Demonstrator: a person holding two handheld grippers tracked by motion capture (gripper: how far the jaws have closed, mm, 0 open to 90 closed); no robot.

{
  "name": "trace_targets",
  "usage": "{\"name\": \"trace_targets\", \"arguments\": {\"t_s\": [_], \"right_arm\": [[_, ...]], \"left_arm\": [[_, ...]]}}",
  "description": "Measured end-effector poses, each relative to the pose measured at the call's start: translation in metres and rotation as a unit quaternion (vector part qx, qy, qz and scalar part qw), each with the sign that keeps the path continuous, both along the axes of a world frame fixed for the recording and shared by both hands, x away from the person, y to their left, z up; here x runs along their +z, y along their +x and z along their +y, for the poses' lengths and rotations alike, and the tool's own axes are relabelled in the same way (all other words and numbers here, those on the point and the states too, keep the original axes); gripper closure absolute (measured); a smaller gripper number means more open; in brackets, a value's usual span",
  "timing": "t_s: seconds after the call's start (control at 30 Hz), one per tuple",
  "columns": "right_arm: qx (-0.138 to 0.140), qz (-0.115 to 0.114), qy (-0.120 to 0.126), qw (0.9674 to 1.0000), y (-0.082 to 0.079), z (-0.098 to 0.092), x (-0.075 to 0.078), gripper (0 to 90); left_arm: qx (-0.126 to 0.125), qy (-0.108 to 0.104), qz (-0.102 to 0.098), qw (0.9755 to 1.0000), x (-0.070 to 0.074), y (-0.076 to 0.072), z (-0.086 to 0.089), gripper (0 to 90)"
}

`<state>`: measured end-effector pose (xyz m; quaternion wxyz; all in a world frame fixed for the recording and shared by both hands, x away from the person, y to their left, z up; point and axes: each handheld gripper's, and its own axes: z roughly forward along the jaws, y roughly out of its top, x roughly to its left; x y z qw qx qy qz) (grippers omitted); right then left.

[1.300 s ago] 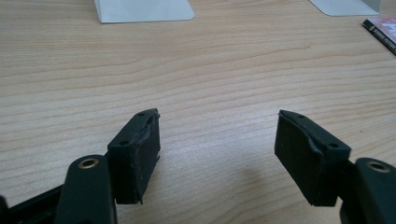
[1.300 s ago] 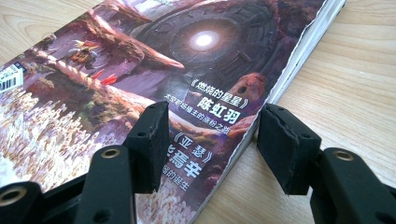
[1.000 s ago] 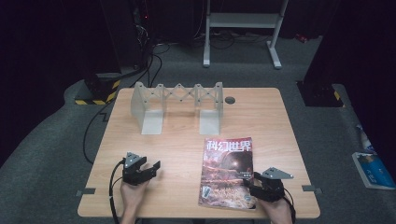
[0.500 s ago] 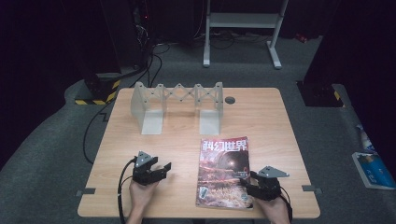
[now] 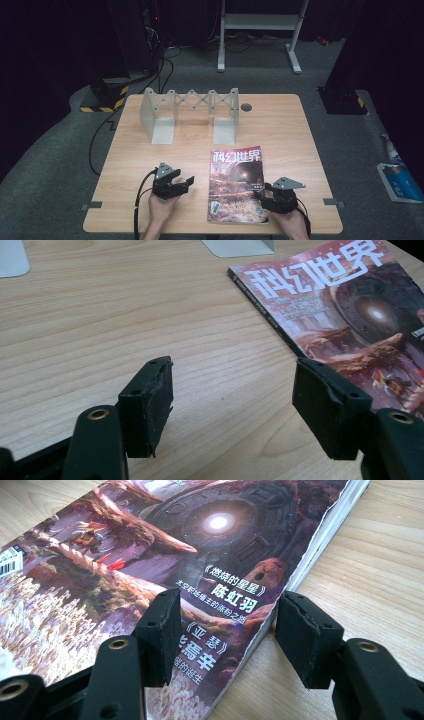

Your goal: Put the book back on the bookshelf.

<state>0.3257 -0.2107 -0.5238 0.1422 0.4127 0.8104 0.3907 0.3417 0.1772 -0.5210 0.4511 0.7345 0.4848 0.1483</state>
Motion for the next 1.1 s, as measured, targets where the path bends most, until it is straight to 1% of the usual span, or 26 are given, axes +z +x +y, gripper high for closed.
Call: {"name": "trace_targets", "arguments": {"t_s": [0.17, 0.53, 0.77, 1.1], "right_arm": [[0.006, 0.001, -0.002, 1.0000, 0.001, 0.003, 0.000, 44.1], [0.017, 0.002, 0.000, 0.9999, 0.002, 0.011, 0.000, 44.1], [0.028, 0.000, -0.002, 0.9996, 0.003, 0.018, 0.000, 44.1], [0.037, 0.003, 0.000, 0.9993, 0.003, 0.027, 0.000, 44.0]], "left_arm": [[-0.011, 0.000, 0.001, 0.9999, -0.002, 0.001, -0.008, 32.0], [-0.025, -0.003, 0.005, 0.9997, -0.006, 0.004, -0.023, 30.3], [-0.029, -0.005, 0.007, 0.9995, -0.007, 0.005, -0.028, 30.3], [-0.032, 0.008, 0.008, 0.9994, -0.008, 0.005, -0.030, 30.6]]}}
